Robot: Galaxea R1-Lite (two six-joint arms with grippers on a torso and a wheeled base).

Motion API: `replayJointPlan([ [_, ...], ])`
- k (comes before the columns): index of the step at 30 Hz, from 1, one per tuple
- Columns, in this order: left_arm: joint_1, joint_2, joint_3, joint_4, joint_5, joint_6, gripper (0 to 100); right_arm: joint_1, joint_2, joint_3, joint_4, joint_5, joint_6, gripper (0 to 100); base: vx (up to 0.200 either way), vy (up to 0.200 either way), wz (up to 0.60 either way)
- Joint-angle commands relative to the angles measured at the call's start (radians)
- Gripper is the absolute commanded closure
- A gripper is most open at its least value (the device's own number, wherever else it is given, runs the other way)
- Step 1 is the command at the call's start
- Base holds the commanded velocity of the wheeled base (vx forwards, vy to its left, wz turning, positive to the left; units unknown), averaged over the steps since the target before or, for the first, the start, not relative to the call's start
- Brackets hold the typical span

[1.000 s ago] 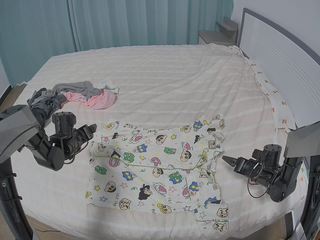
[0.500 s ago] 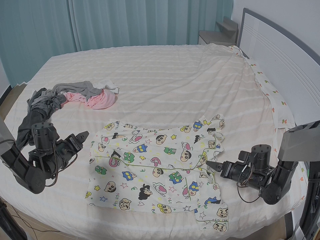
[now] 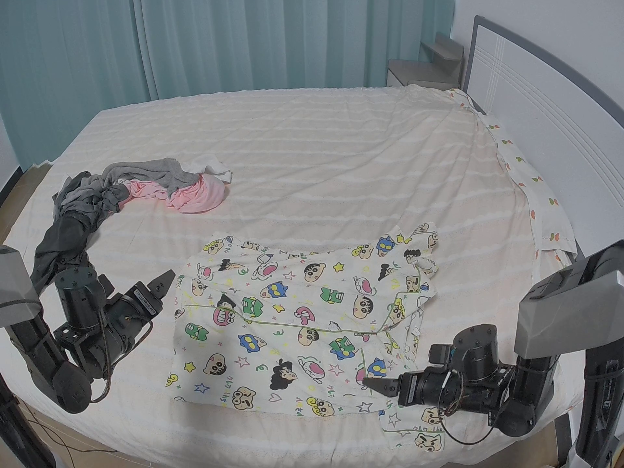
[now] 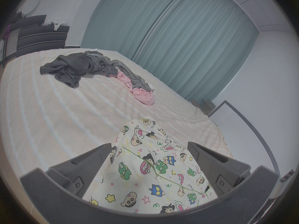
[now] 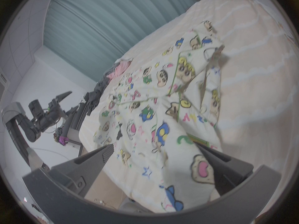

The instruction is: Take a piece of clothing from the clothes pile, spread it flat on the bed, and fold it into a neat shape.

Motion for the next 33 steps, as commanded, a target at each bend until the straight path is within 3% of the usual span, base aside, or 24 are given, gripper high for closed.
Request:
replayJointPlan([
  [1, -0.001, 0.086, 0.034, -0.061, 0.001, -0.002, 0, 0.082, 0.033, 0.032, -0.019, -0.001, 0.009, 0, 0.000, 0.000, 0.00],
  [6, -0.003, 0.130, 0.061, -0.141, 0.003, 0.003, 0, 0.194, 0.027, 0.047, -0.025, -0.012, 0.012, 0, 0.000, 0.000, 0.00],
  [12, -0.004, 0.146, 0.069, -0.153, 0.003, 0.003, 0, 0.214, 0.019, 0.044, -0.025, -0.081, 0.009, 0, 0.000, 0.000, 0.00],
  [14, -0.004, 0.144, 0.069, -0.153, 0.004, 0.003, 0, 0.182, -0.027, 0.052, -0.027, -0.124, 0.009, 0, 0.000, 0.000, 0.00],
  [25, -0.004, 0.146, 0.069, -0.153, 0.006, 0.003, 0, -0.044, -0.156, 0.159, -0.030, -0.101, 0.012, 0, 0.000, 0.000, 0.00],
  [33, -0.004, 0.146, 0.074, -0.155, 0.006, 0.000, 0, -0.202, -0.021, 0.015, -0.027, -0.088, 0.010, 0, 0.000, 0.000, 0.00],
])
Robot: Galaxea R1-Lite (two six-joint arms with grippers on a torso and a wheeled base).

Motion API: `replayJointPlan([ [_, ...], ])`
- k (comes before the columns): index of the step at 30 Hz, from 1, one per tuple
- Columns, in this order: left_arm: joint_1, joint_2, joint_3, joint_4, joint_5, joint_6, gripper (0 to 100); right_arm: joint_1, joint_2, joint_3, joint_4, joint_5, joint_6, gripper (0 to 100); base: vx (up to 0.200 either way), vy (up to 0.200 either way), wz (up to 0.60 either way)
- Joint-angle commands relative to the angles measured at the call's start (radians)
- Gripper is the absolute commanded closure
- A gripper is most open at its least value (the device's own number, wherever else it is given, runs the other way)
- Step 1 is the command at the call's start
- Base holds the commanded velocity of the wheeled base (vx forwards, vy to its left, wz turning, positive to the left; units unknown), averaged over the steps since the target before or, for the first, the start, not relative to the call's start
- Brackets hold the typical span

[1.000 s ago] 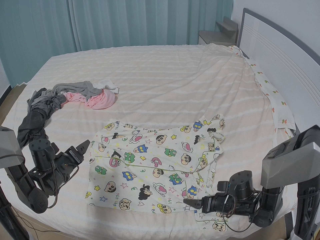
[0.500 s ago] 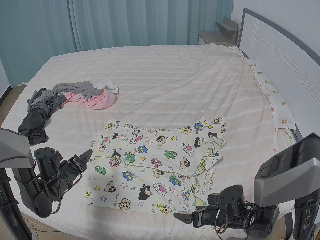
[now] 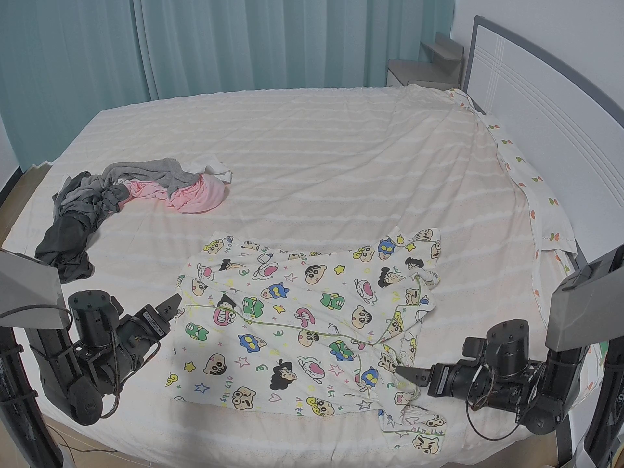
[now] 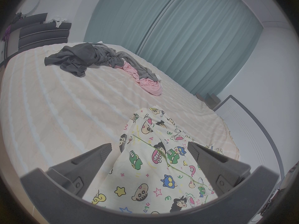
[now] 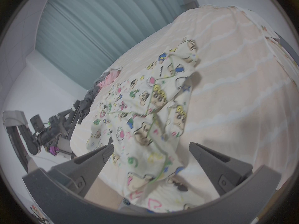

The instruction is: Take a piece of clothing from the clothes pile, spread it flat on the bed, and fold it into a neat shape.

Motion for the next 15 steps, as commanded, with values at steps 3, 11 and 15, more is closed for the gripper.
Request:
replayJointPlan([
  [3, 0.000, 0.006, 0.003, -0.012, 0.000, -0.002, 0, -0.084, 0.135, -0.145, 0.003, 0.014, 0.000, 0, 0.000, 0.000, 0.00],
  [11, 0.000, 0.006, 0.003, -0.010, 0.000, -0.004, 0, -0.080, 0.202, -0.245, 0.063, 0.027, 0.000, 0, 0.000, 0.000, 0.00],
  [15, 0.000, 0.010, 0.001, -0.010, 0.000, -0.004, 0, -0.081, 0.204, -0.254, 0.069, 0.031, 0.000, 0, 0.000, 0.000, 0.00],
])
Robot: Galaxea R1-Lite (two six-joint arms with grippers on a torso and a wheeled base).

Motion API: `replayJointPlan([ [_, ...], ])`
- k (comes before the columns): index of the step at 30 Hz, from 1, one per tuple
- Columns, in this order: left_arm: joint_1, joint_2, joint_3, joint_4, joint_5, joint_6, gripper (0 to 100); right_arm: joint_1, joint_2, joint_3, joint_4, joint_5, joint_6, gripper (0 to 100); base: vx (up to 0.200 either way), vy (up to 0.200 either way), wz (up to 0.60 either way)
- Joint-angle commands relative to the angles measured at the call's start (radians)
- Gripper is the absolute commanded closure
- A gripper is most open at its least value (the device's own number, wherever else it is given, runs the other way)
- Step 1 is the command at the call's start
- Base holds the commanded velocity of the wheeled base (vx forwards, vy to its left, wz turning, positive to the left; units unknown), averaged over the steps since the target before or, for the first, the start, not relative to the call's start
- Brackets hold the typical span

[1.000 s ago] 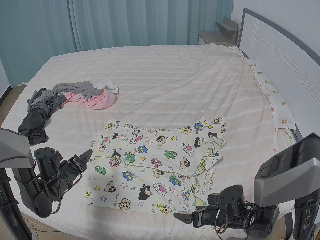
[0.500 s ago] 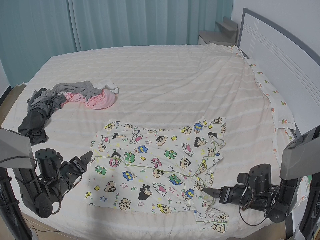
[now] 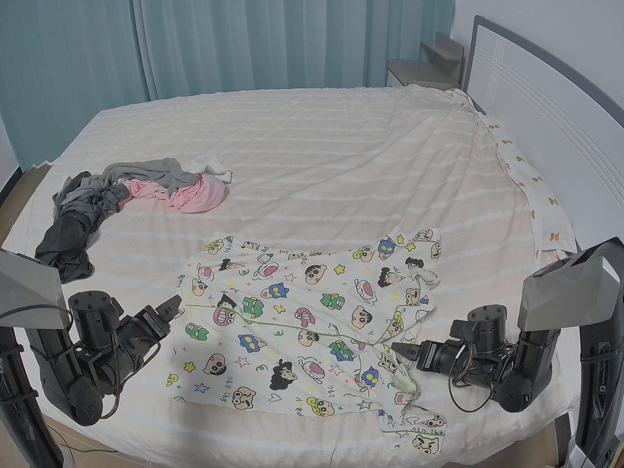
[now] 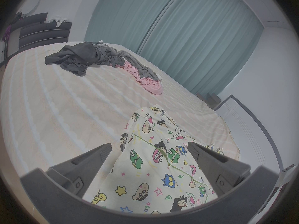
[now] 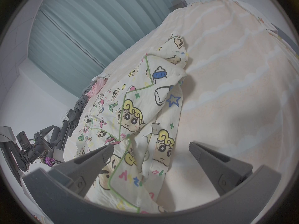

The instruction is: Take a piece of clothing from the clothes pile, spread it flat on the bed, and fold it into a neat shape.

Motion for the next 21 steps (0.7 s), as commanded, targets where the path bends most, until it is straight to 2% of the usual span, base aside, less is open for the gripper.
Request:
replayJointPlan([
  [1, 0.000, 0.006, -0.001, -0.010, 0.000, 0.000, 0, 0.000, 0.025, -0.017, 0.012, 0.002, 0.000, 0, 0.000, 0.000, 0.00],
  [7, 0.000, 0.006, -0.001, -0.012, 0.000, 0.000, 0, 0.001, 0.021, -0.035, 0.025, 0.017, -0.001, 0, 0.000, 0.000, 0.00],
  [16, 0.000, 0.006, -0.001, -0.012, 0.002, 0.000, 0, 0.012, -0.001, -0.112, 0.160, 0.039, -0.003, 0, 0.000, 0.000, 0.00],
  [21, 0.001, 0.006, -0.001, -0.012, 0.002, 0.000, 0, 0.010, 0.001, -0.118, 0.166, 0.040, -0.001, 0, 0.000, 0.000, 0.00],
])
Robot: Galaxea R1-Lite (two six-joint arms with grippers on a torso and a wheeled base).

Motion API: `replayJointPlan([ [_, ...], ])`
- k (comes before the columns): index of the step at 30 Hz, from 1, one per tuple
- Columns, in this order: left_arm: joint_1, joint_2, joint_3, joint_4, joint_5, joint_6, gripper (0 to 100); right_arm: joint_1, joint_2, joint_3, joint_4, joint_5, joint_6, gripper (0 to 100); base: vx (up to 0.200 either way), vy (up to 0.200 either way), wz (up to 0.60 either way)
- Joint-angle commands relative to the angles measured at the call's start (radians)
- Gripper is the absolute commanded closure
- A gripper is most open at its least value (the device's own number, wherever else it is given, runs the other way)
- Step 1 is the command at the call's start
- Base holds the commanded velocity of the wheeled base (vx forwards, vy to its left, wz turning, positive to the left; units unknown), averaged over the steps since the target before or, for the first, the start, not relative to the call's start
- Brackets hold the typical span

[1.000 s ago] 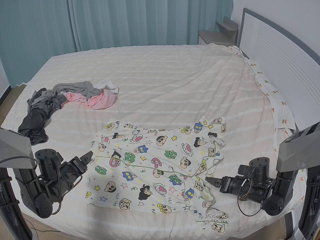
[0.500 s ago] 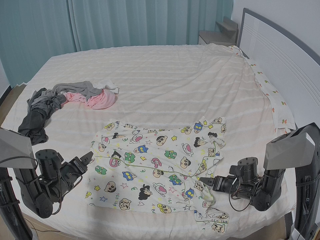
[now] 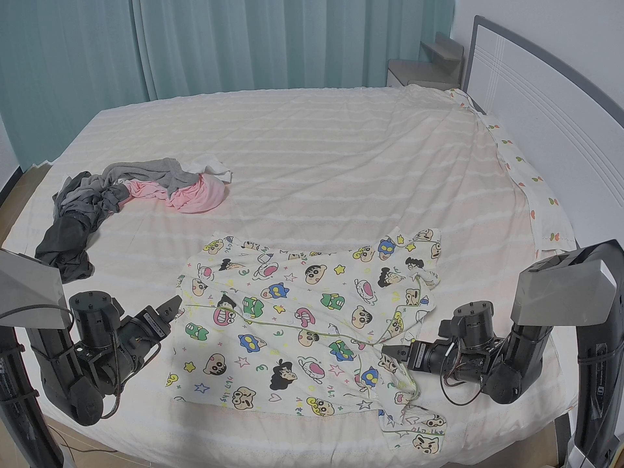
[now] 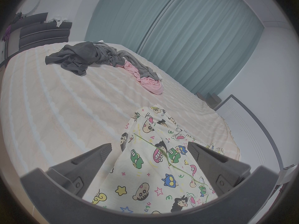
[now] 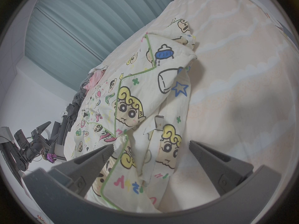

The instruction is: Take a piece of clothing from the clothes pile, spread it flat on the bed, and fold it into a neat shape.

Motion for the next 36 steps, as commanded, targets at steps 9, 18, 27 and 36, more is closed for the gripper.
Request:
replayJointPlan([
  [9, 0.001, 0.002, 0.000, -0.018, 0.000, 0.000, 0, -0.019, -0.002, -0.011, -0.003, -0.001, 0.004, 100, 0.000, 0.000, 0.00],
  [18, 0.001, 0.002, 0.002, -0.018, 0.000, 0.000, 0, -0.039, -0.008, 0.003, -0.012, -0.017, 0.004, 100, 0.000, 0.000, 0.00],
  [27, 0.001, 0.002, 0.002, -0.018, 0.000, 0.000, 0, -0.091, -0.080, 0.046, -0.038, -0.049, 0.001, 100, 0.000, 0.000, 0.00],
  [36, 0.001, 0.002, 0.002, -0.018, 0.000, 0.000, 0, -0.178, -0.140, 0.086, -0.038, -0.050, -0.013, 100, 0.000, 0.000, 0.00],
])
